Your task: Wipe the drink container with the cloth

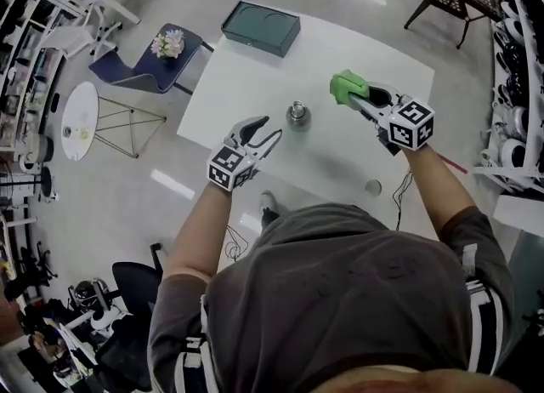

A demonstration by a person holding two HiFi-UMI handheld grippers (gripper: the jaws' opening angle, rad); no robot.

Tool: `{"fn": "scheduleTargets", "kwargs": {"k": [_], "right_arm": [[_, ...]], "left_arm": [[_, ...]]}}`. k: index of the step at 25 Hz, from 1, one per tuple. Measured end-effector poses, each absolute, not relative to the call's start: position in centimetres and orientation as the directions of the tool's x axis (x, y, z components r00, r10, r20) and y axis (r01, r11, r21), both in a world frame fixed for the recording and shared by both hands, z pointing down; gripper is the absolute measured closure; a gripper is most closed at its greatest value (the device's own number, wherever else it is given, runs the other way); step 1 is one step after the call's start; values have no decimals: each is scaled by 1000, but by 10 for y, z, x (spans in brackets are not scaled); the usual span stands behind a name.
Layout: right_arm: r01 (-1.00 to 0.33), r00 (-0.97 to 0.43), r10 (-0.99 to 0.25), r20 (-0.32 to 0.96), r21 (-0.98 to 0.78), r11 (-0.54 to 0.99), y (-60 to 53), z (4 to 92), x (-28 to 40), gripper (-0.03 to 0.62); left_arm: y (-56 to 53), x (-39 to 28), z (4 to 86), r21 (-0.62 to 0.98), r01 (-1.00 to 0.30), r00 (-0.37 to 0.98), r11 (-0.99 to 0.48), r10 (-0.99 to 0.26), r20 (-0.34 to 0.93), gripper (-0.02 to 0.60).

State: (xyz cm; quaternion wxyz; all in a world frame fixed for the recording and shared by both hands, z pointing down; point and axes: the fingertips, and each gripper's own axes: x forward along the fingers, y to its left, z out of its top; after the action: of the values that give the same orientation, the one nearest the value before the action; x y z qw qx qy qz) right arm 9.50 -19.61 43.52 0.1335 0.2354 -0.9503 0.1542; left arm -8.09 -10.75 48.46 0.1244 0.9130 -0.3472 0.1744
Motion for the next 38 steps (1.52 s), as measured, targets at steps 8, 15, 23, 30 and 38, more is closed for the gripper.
{"fn": "scheduleTargets", "kwargs": {"k": [8, 15, 23, 30, 38], "right_arm": [[-508, -820, -377, 430, -246, 825, -191, 511, 83, 497], [-381, -855, -244, 459, -234, 895, -180, 545, 66, 497], [-262, -891, -130, 434, -259, 930, -165, 553, 35, 497], [-256, -911, -115, 397, -324, 911, -164, 567, 23, 497], [-319, -869, -104, 483, -388, 865, -172, 616, 20, 500]], "left_arm": [[-127, -66, 570, 22, -461, 774, -887, -390, 499, 277], [-143, -35, 591, -53, -342, 821, -938, -325, 469, 261], [-146, -22, 591, -51, -295, 865, -954, -289, 409, 268], [-145, -20, 592, -42, -286, 872, -957, -278, 403, 270], [-148, -23, 593, -35, -284, 880, -958, -275, 388, 272]]}}
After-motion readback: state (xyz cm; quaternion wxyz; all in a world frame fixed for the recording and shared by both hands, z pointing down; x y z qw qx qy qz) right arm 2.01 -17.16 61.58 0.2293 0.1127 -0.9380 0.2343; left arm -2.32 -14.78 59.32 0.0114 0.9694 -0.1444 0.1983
